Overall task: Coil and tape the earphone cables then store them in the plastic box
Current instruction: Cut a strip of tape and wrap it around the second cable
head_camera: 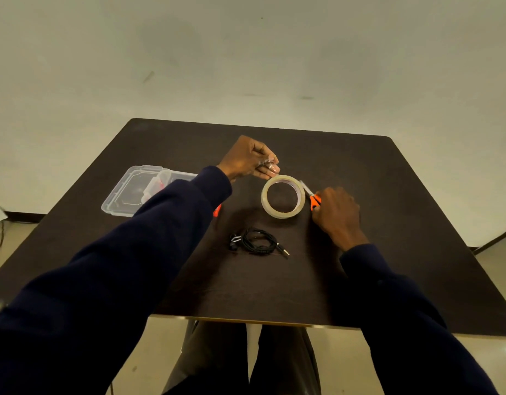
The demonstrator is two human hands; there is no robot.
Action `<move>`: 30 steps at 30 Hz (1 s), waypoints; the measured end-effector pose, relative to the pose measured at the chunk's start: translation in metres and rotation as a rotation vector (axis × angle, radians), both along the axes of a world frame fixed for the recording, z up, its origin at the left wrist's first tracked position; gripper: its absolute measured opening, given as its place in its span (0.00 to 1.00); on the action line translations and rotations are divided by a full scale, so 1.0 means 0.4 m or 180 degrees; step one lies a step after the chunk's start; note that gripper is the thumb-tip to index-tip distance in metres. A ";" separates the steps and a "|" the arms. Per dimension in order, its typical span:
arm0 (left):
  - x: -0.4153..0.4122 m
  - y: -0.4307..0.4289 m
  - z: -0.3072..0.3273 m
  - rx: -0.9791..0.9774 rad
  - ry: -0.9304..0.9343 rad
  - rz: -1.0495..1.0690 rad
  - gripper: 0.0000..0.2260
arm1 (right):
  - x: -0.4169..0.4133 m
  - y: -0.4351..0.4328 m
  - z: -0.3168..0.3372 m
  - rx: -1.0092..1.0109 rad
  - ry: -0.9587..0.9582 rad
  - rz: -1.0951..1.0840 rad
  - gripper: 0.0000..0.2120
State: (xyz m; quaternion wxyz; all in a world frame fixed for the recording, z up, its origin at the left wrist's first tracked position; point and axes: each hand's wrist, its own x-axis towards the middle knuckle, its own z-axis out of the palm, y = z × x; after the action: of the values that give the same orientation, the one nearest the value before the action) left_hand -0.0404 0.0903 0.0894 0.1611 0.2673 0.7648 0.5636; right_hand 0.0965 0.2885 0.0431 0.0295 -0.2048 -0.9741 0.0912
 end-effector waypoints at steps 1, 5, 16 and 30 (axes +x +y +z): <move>0.001 0.004 0.000 0.0028 0.0011 -0.0023 0.08 | 0.010 0.008 -0.009 -0.0078 0.0118 -0.0056 0.14; 0.004 0.024 0.002 0.0055 0.0054 -0.0106 0.08 | 0.037 0.033 -0.032 0.0082 0.0604 -0.0174 0.11; 0.013 0.084 0.002 -0.0014 0.0098 -0.0345 0.06 | 0.007 0.132 0.053 -0.1259 0.0415 0.0809 0.22; 0.021 0.102 0.016 -0.0236 0.0428 -0.0386 0.06 | -0.104 0.136 0.195 -0.0454 -0.0675 0.1790 0.20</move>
State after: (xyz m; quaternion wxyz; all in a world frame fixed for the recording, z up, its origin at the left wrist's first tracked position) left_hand -0.0320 0.1312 0.0959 0.1529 0.3442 0.7766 0.5049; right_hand 0.0548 0.3429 0.1212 -0.1132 0.0629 -0.9813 0.1421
